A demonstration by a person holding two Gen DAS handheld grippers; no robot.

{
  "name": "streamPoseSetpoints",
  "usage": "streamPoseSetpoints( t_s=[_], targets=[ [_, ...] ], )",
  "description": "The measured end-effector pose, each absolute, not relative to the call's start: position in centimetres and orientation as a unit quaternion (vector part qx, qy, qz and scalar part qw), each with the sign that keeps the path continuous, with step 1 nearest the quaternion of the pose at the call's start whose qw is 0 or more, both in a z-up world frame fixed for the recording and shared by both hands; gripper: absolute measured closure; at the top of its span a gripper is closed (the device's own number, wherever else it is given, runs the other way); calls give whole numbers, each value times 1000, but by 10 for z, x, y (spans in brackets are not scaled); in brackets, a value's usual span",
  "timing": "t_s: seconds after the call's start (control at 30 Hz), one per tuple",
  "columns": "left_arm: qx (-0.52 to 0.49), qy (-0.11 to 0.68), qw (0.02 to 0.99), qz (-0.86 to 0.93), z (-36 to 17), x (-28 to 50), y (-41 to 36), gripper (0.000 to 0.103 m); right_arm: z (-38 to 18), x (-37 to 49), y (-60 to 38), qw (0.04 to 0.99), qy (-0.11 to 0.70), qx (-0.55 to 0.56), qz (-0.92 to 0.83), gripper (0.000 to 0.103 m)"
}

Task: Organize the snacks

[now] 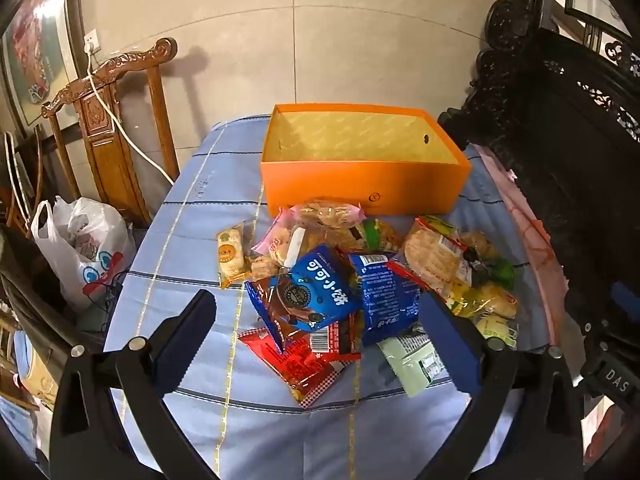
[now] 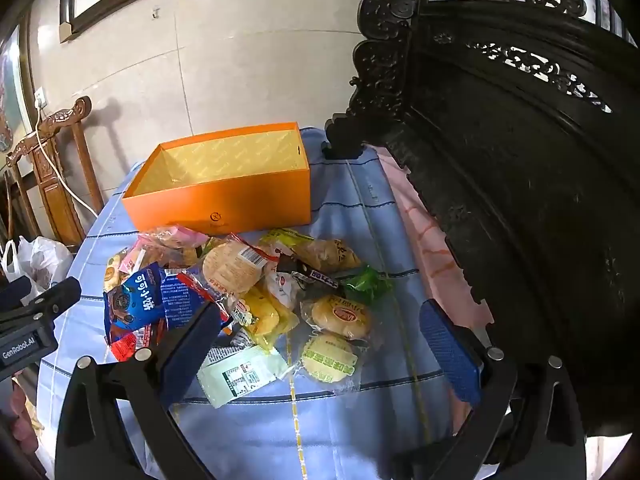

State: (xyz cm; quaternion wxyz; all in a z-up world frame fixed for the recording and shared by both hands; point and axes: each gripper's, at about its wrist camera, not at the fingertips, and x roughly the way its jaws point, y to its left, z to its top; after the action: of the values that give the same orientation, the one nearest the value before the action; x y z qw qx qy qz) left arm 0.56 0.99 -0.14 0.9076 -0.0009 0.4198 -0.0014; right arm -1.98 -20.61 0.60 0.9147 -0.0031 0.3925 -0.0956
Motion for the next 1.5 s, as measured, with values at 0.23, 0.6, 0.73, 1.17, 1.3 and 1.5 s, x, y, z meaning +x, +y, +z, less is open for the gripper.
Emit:
streamPoseSetpoints(
  t_s=[0.23,0.6,0.73,1.17,1.3,1.5],
  targets=[
    [-6,423,906,-6,-1,5,11,4,7,-21,-209,912,396,-9,-107,3],
    [9,414,910,-1,4,-2,9,4,9,-27,-207,914,392,6,-103,3],
    [15,412,911,0,6,-4,7,4,9,-29,-206,916,386,-3,-110,3],
    [17,397,918,1,14,-8,6,4,9,-30,-204,911,399,6,-108,3],
    [12,399,917,-4,13,-8,6,4,9,-30,-201,916,386,1,-108,3],
    [13,400,916,-7,12,-7,4,4,7,-28,-202,913,387,-15,-127,3]
  ],
)
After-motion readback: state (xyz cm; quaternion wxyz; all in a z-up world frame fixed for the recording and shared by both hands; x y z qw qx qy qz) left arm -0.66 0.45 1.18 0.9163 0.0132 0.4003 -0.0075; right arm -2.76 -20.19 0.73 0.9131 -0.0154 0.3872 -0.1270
